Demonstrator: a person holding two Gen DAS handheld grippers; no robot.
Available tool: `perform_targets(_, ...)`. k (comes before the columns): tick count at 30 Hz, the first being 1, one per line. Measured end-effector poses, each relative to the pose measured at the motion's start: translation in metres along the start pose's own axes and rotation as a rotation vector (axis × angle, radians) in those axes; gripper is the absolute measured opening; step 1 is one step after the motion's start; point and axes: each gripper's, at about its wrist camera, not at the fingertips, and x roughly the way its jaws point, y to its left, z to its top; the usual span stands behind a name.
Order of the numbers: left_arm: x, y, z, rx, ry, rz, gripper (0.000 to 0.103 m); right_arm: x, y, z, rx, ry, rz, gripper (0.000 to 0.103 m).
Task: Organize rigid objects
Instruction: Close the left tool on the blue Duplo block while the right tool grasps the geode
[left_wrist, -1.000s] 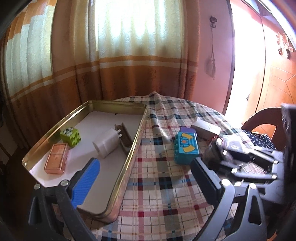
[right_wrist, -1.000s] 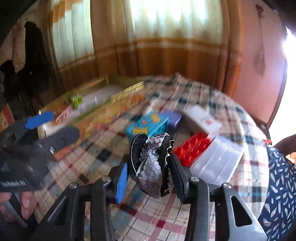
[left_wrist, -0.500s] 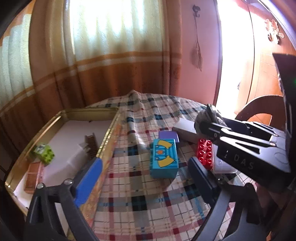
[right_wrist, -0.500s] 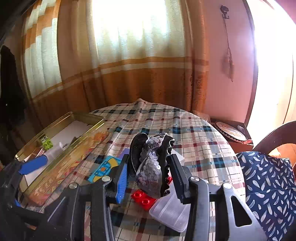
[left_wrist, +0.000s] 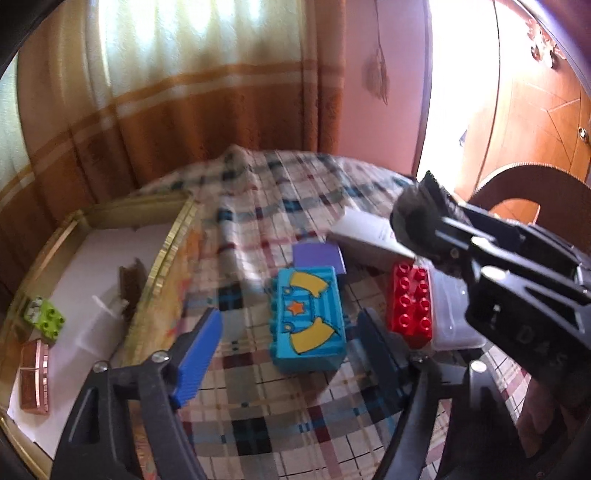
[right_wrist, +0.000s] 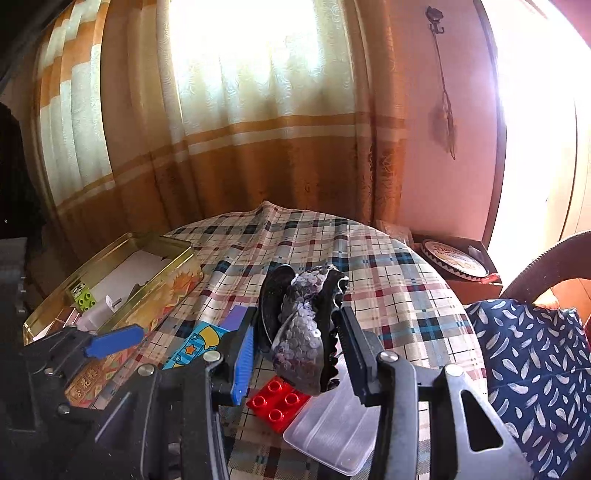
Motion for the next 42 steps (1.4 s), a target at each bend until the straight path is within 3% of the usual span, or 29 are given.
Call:
perform_targets(5,0.013,0.001,0.004,-0.014,0.053,-0.020,0.072,0.001,0.001,0.000,-0.012,-0.003,0.000,0.046)
perform_targets(7,0.020,0.003,0.005,-0.023,0.078,-0.032,0.062,0.001,0.001,-0.001,-0.014,-0.001,0.001,0.046)
perform_targets(9,0.026,0.006,0.005,-0.036,0.102,-0.065,0.042,0.002,0.000,-0.001,-0.011,0.004,0.003,0.046)
perform_targets(19,0.003,0.020,0.003,-0.101,-0.012,-0.057,0.041,0.002,0.003,0.000,-0.028,-0.004,0.001,0.046)
perform_targets(30,-0.023,0.018,0.003,-0.078,-0.138,-0.009,0.041,-0.002,0.009,-0.002,-0.056,-0.022,-0.001,0.046)
perform_targets(42,-0.039,0.026,0.000,-0.122,-0.215,0.046,0.041,-0.007,0.011,-0.002,-0.068,-0.044,0.016,0.046)
